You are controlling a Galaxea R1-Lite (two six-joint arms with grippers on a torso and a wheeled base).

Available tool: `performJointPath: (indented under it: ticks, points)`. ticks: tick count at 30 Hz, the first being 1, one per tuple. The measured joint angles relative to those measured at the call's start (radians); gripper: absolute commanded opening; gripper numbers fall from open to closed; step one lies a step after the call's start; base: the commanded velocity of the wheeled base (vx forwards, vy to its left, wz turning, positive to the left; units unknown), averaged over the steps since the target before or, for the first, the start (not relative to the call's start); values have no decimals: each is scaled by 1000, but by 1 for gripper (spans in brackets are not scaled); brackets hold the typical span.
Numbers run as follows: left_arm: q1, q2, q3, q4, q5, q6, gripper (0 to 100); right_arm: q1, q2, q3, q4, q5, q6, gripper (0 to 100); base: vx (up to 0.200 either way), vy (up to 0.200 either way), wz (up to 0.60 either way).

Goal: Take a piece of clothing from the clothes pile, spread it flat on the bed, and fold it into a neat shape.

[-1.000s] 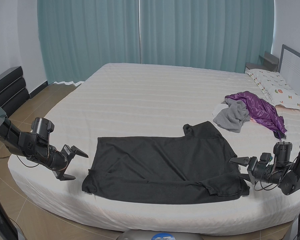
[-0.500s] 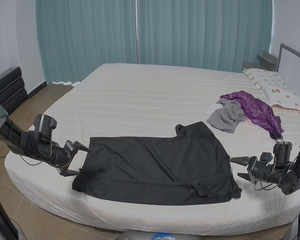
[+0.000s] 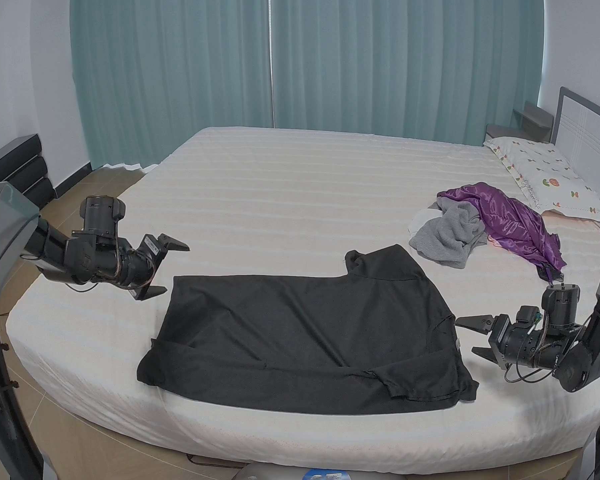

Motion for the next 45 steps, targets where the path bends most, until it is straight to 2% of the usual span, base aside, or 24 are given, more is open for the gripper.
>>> performJointPath:
  ticks: [3,8,11,15,22,33,38,45]
  points:
    - [0,74,-96,-8,1,49,100,6,1,1,0,-3,0,100,0,0,0]
    - [1,213,-216,-49,6,204,100,17,7,3,0,-6,0,100,0,0,0]
    - [3,288,-266,-115,13,240,100,24,14,3,0,-7,0,100,0,0,0]
    - [18,357,-303,-203,19,251,100,32,22,3,0,-7,0,100,0,0,0]
    - [42,407,-319,-227,25,254,100,37,29,7,0,-8,0,100,0,0,0]
    - [53,357,-194,-263,50,253,100,38,33,10,0,-7,-1,100,18,0,0]
    - [53,341,-179,-266,52,253,100,39,35,11,0,-7,-2,100,200,0,0]
    - [53,338,-177,-266,47,254,100,39,36,11,-1,-7,-3,100,0,0,0]
